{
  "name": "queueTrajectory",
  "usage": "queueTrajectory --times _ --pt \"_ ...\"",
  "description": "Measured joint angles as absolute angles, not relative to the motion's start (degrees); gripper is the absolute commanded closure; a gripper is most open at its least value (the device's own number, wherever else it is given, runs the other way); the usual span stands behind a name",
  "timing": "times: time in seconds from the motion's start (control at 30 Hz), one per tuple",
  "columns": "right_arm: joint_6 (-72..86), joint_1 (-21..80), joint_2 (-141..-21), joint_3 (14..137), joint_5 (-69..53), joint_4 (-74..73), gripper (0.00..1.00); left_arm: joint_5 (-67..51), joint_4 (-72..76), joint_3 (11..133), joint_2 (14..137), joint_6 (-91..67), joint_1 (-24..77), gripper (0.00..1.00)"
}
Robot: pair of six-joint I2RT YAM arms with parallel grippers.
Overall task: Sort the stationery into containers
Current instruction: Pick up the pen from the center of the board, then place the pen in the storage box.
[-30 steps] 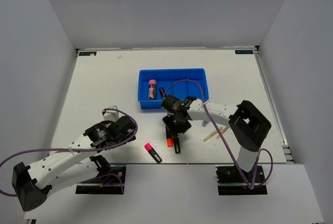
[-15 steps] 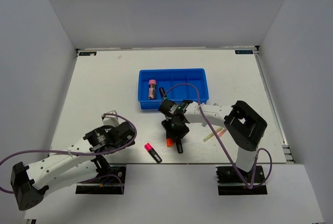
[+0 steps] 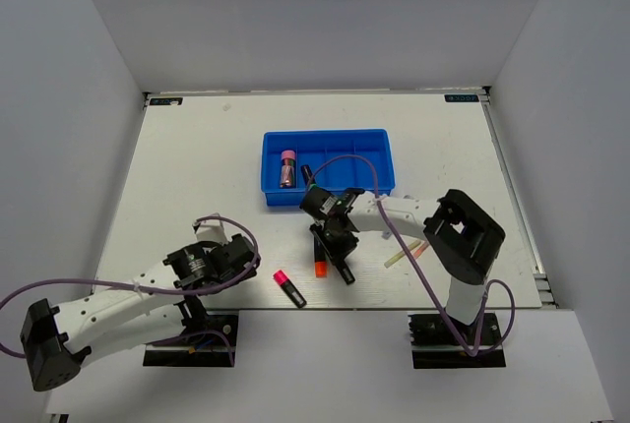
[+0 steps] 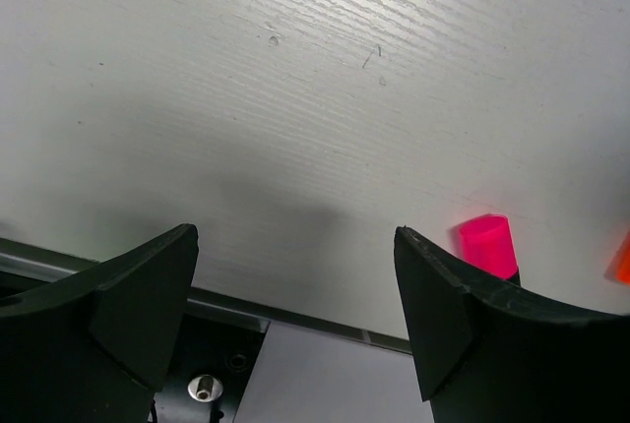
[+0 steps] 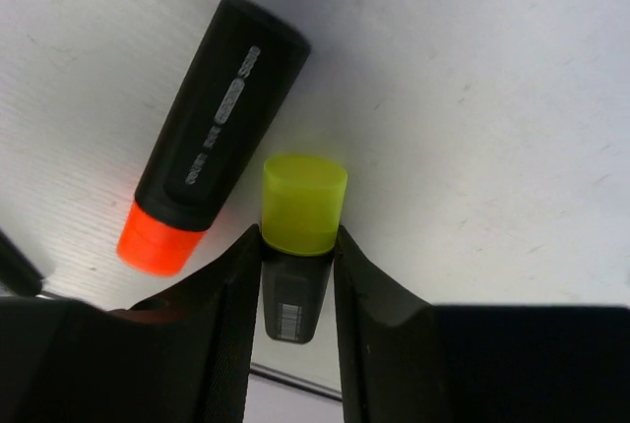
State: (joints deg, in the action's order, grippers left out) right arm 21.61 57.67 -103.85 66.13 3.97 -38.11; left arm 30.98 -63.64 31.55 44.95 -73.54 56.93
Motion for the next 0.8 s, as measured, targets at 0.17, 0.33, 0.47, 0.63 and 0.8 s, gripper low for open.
queueTrajectory --times 0.17,0.33,0.47,0.63,0.8 --pt "15.86 55.33 -103.31 68.77 5.39 -38.87 1.0 30.68 -61.49 31.53 47.29 -73.28 58.24 0.11" --pt "9.91 53.34 -100.05 78.7 8.99 -38.85 1.0 29.17 -58.04 31.44 48.29 -72.47 58.72 0.15" --pt "6.66 51.44 -99.79 88.97 11.0 -38.13 1.0 27.09 -54.22 31.33 50.41 -72.27 59.13 0.23" --pt "3.6 48.86 -101.91 97.21 13.61 -36.16 1.0 25.47 -50.33 31.46 56.49 -72.97 59.9 0.29" --pt "2.61 46.06 -109.95 102.24 13.89 -30.06 1.0 24.67 -48.95 34.76 63.7 -74.7 62.08 0.32"
